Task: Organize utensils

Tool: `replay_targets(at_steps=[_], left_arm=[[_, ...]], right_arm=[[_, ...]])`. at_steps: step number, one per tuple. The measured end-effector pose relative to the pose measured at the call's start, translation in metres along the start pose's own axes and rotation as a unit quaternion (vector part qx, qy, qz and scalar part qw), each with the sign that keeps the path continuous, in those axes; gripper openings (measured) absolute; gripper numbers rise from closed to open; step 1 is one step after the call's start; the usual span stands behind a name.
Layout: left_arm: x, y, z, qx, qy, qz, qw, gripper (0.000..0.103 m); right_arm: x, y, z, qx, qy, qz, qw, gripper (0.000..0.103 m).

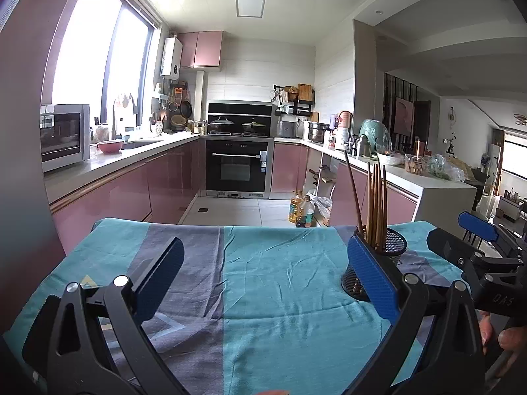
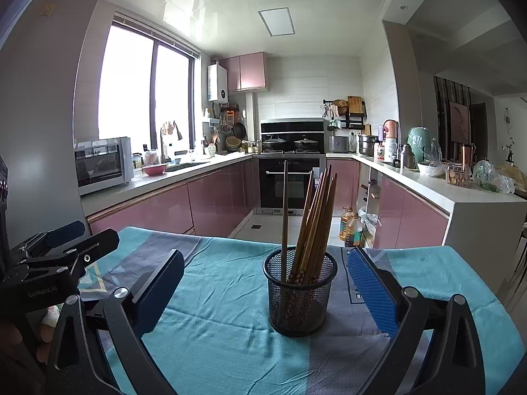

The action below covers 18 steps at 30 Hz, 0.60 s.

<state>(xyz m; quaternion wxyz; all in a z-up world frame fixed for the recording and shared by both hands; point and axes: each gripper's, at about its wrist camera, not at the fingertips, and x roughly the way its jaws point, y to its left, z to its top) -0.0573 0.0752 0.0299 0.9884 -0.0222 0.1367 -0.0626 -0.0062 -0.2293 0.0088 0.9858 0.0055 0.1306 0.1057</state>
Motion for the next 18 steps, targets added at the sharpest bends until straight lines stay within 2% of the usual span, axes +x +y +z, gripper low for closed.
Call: replay_targets(at_steps=[18], left_arm=[[0.0007, 0.0010, 0.0000, -0.001, -0.002, 0.004, 1.0000, 0.098]], right_arm=[[0.0001, 0.0009, -0.0007, 0.001, -0.003, -0.002, 1.000, 0.096]])
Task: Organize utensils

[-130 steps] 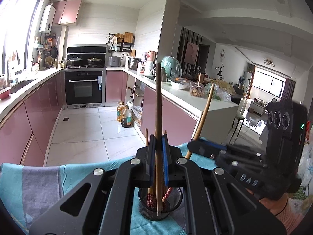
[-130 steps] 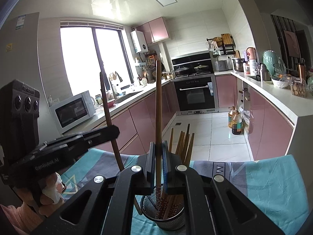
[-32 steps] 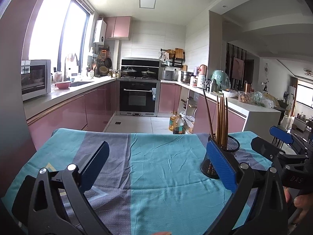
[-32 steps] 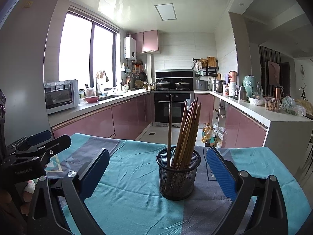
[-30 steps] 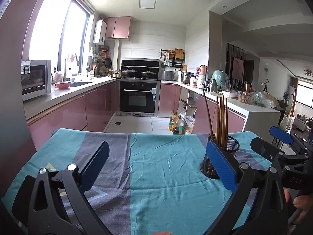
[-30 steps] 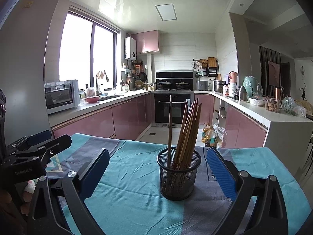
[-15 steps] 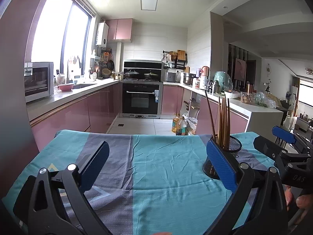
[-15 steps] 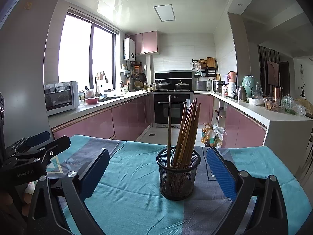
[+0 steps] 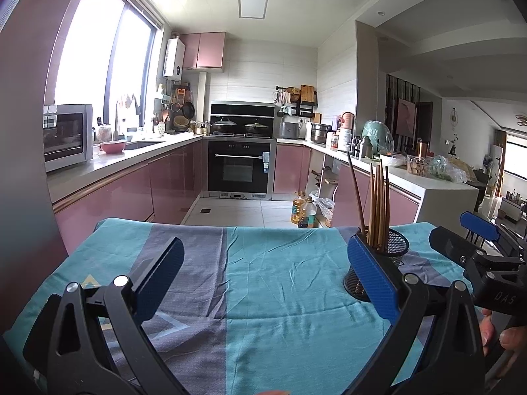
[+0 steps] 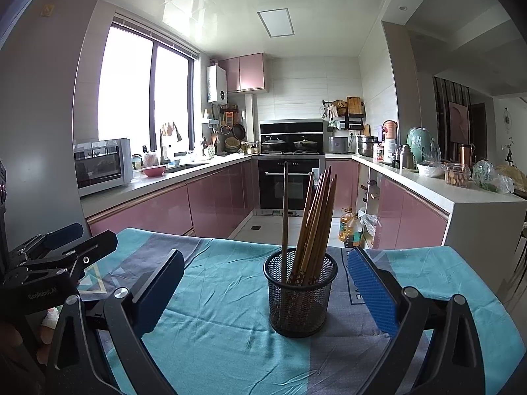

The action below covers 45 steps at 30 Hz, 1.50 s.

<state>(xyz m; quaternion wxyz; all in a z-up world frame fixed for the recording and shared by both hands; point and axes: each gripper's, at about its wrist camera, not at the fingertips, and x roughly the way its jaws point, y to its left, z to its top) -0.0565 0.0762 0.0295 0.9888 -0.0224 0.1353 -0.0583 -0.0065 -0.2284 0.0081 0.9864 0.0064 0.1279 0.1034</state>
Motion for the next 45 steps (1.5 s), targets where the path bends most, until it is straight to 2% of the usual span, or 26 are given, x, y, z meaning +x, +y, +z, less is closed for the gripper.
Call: replay_targets(at_steps=[45], left_arm=[[0.0017, -0.0002, 0.0002, 0.002, -0.001, 0.005, 1.0000, 0.098]], right_arm=[[0.0008, 0.0006, -0.0018, 0.007, 0.001, -0.001, 1.000, 0.096]])
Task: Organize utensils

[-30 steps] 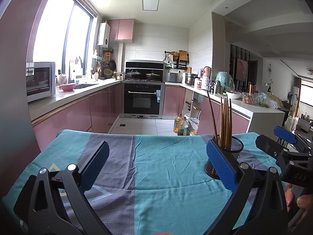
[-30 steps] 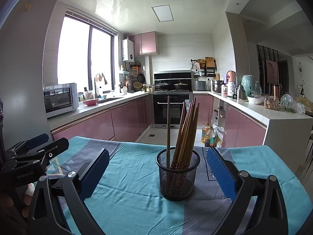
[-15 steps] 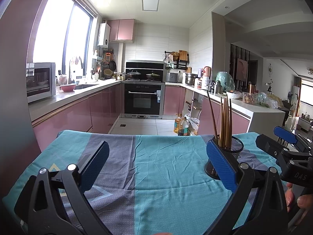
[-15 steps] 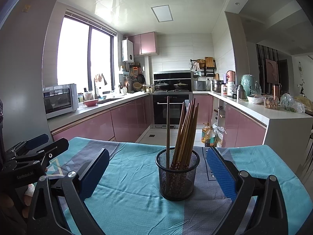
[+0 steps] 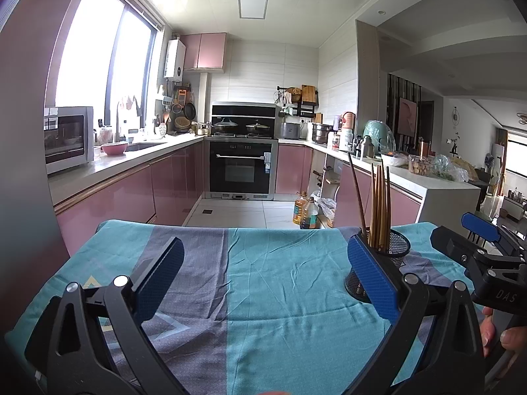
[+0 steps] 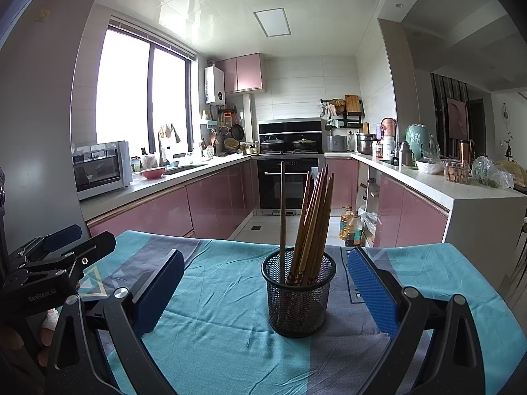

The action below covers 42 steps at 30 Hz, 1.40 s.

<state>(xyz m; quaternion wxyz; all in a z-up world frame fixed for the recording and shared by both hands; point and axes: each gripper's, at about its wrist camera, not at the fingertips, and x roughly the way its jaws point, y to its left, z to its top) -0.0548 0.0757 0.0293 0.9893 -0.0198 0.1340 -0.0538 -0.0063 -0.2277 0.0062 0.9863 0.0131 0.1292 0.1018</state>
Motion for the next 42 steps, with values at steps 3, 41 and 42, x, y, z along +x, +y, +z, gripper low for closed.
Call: replay_targets(at_steps=[3, 41, 42], left_arm=[[-0.0003, 0.0001, -0.0002, 0.000, 0.000, 0.000, 1.0000, 0.098], [0.0000, -0.0009, 0.0005, 0.001, 0.000, 0.001, 1.0000, 0.098], [0.0000, -0.0009, 0.0005, 0.000, 0.000, 0.000, 1.0000, 0.098]], right_arm=[[0.0002, 0.0001, -0.0002, 0.000, -0.001, 0.000, 1.000, 0.096], [-0.0010, 0.0009, -0.0005, 0.004, -0.003, -0.002, 1.000, 0.096], [-0.0010, 0.0008, -0.0005, 0.004, -0.003, -0.002, 1.000, 0.096]])
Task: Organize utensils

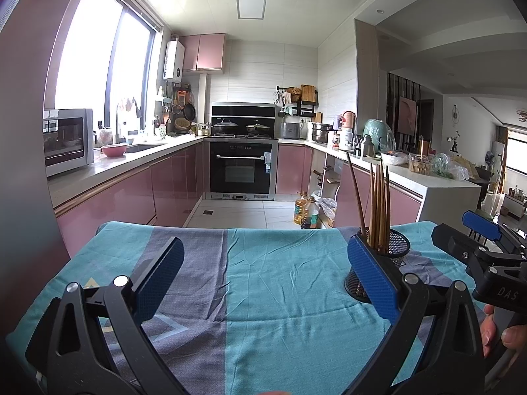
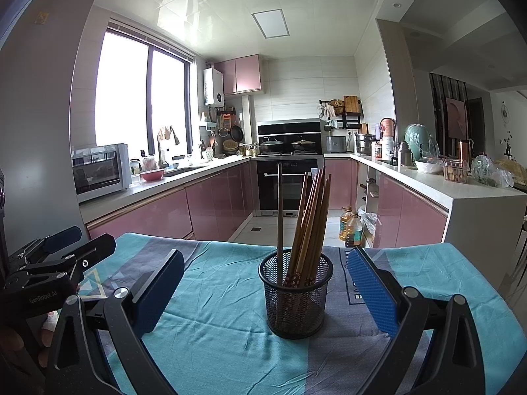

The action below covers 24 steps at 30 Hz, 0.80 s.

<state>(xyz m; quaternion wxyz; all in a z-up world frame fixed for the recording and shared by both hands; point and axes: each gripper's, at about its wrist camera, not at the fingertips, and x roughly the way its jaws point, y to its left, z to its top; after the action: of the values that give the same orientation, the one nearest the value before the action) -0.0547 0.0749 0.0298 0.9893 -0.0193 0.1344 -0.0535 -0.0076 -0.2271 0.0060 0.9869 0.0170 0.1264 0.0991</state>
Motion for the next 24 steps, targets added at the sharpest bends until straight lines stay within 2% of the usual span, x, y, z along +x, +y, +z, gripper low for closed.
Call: replay_targets(at_steps=[24], left_arm=[[0.0000, -0.0014, -0.0004, 0.001, 0.002, -0.001, 1.0000, 0.098]], right_arm=[[-0.0002, 0.0013, -0.0019, 0.004, 0.000, 0.000, 1.000, 0.096]])
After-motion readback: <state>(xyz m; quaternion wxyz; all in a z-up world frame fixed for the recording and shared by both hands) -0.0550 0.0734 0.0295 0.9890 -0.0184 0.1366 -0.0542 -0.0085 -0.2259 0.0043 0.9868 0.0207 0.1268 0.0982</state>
